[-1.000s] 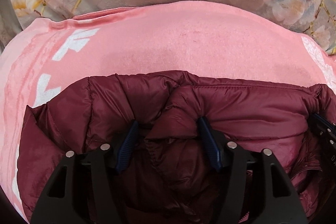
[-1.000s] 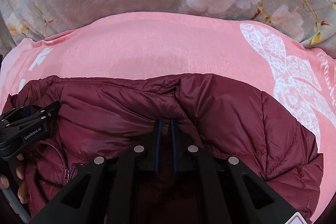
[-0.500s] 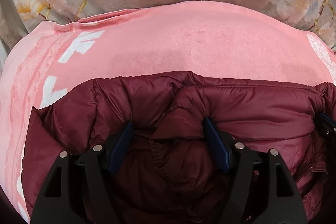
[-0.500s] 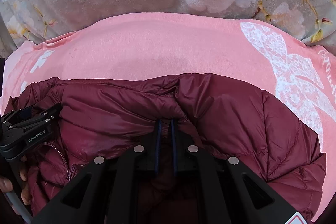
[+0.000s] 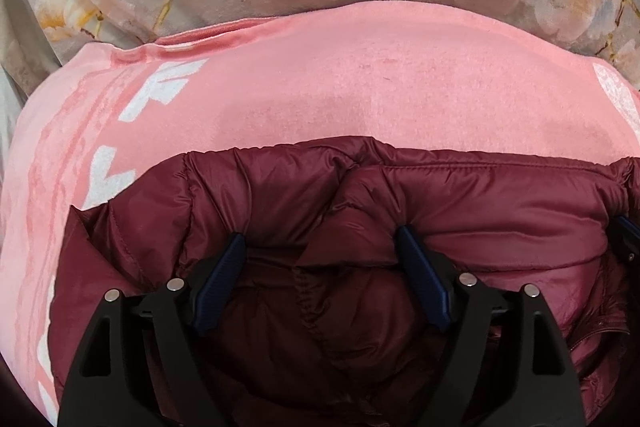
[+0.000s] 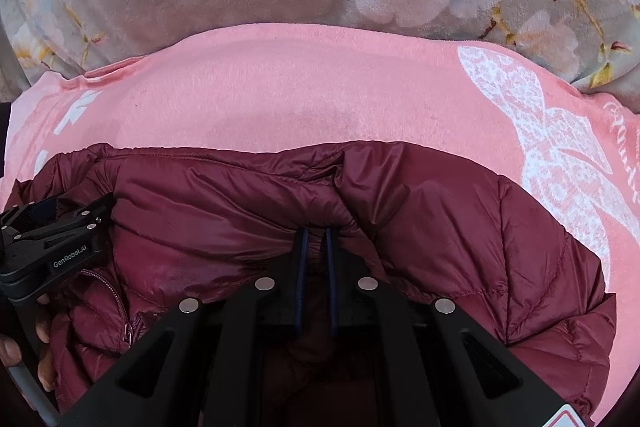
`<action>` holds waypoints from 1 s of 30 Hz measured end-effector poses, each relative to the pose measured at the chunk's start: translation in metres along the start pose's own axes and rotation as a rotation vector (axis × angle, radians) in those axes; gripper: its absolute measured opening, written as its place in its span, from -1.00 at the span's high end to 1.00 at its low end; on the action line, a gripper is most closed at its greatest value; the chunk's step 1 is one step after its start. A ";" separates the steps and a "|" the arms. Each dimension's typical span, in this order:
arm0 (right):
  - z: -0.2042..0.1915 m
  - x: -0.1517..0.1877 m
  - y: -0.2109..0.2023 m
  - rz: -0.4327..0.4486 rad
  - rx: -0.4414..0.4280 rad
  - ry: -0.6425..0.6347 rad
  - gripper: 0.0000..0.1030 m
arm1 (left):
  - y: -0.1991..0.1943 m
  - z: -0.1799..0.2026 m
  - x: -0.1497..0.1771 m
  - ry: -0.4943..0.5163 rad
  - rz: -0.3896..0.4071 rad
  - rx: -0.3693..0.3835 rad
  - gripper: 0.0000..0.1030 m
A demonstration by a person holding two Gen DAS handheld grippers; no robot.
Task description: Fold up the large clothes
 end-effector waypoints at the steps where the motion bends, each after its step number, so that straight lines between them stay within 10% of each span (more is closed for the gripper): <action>1: 0.000 0.000 0.000 0.000 0.003 -0.003 0.90 | 0.000 0.000 0.000 0.004 -0.001 -0.011 -0.53; 9: 0.007 0.001 -0.020 -0.002 -0.015 0.037 0.86 | -0.020 -0.013 0.007 -0.051 -0.020 -0.021 -0.70; 13: 0.023 0.016 -0.118 0.086 -0.081 0.065 0.29 | -0.100 -0.030 0.033 -0.110 0.056 0.173 -0.70; 21: 0.102 0.196 -0.286 0.028 -0.119 0.078 -0.15 | -0.219 -0.136 0.190 -0.098 -0.042 0.205 -0.79; 30: 0.124 0.339 -0.322 -0.092 -0.154 0.230 -0.18 | -0.252 -0.209 0.318 -0.431 -0.184 0.328 -0.78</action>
Point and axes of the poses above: each gripper's, at about its wrist camera, not at the fingertips, and y roughly the way its jaws point, z to its right, x to its underside, the point moved 8 cm from there along y, roughly the way its jaws point, and after that the axes turned 3 degrees about x, right-handed, at the moved point
